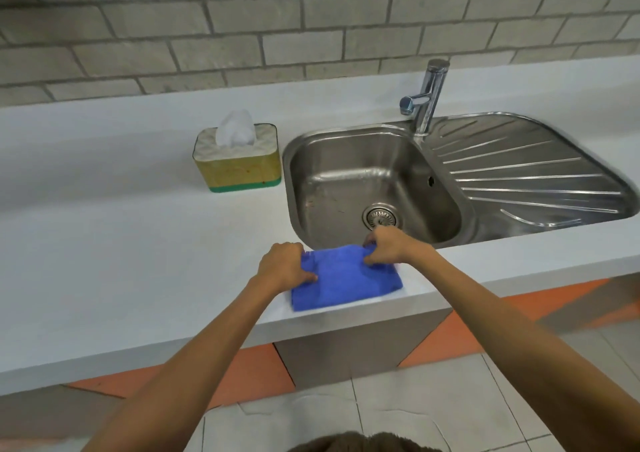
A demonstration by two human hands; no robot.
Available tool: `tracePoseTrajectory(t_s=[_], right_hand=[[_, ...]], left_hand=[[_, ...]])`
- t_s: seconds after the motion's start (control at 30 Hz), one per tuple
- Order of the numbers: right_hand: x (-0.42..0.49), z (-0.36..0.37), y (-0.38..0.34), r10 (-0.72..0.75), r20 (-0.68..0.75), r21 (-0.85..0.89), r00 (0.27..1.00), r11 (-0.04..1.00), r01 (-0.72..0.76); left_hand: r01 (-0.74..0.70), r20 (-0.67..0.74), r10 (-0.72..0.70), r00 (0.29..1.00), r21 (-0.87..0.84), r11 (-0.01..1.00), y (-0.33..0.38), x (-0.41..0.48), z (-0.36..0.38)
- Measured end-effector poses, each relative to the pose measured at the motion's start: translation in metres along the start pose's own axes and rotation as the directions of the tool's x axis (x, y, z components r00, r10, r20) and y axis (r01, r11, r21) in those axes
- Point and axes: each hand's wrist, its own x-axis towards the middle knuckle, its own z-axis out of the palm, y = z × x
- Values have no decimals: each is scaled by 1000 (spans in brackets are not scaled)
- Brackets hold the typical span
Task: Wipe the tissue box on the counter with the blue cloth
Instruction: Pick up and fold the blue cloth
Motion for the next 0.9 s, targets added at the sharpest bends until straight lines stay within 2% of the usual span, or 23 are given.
tracePoseTrajectory(t_s=[0.13,0.2,0.23,0.27,0.3,0.37,0.47,0.6,0.67,0.73,0.83,0.9], right_hand=[[7,-9,7,-38,-27,-29,999,999,37],[9,-15,13,-56,-46,115,997,992,61],[10,-18,13,-54,-42,262,998,963,63],[11,-21,13,-45,-29,432,999,900,53],[13,-24,10,-35,-13,592,999,805,36],[19,-24,1,-28,20,791,999,612,1],[30,-18,-25,-10,47,892,999,451,-37],[44,-10,-73,57,3,926,998,378,-24],[50,-8,-102,54,-54,923,997,384,29],[53,-8,-133,-5,-126,893,992,436,116],[54,-11,-171,-144,-199,760,969,601,246],[55,-12,-189,-225,-200,701,954,647,300]], left_hand=[[41,25,-37,999,-201,979,-5,2,1],[66,24,-61,998,-427,902,-10,3,2],[94,37,-88,995,-566,819,-12,2,-1],[119,56,-112,992,-711,693,-15,0,-4],[127,79,-112,991,-841,527,-16,-2,-9],[116,100,-82,992,-968,222,-23,-2,-15],[171,171,-138,975,-985,-16,-32,0,-23],[112,184,-272,945,-959,-259,-46,4,-29],[74,167,-257,952,-940,-334,-52,3,-35],[91,157,-153,976,-924,-370,-58,2,-47],[82,106,-61,993,-945,-318,-68,8,-64],[41,61,-56,997,-952,-304,-72,11,-71]])
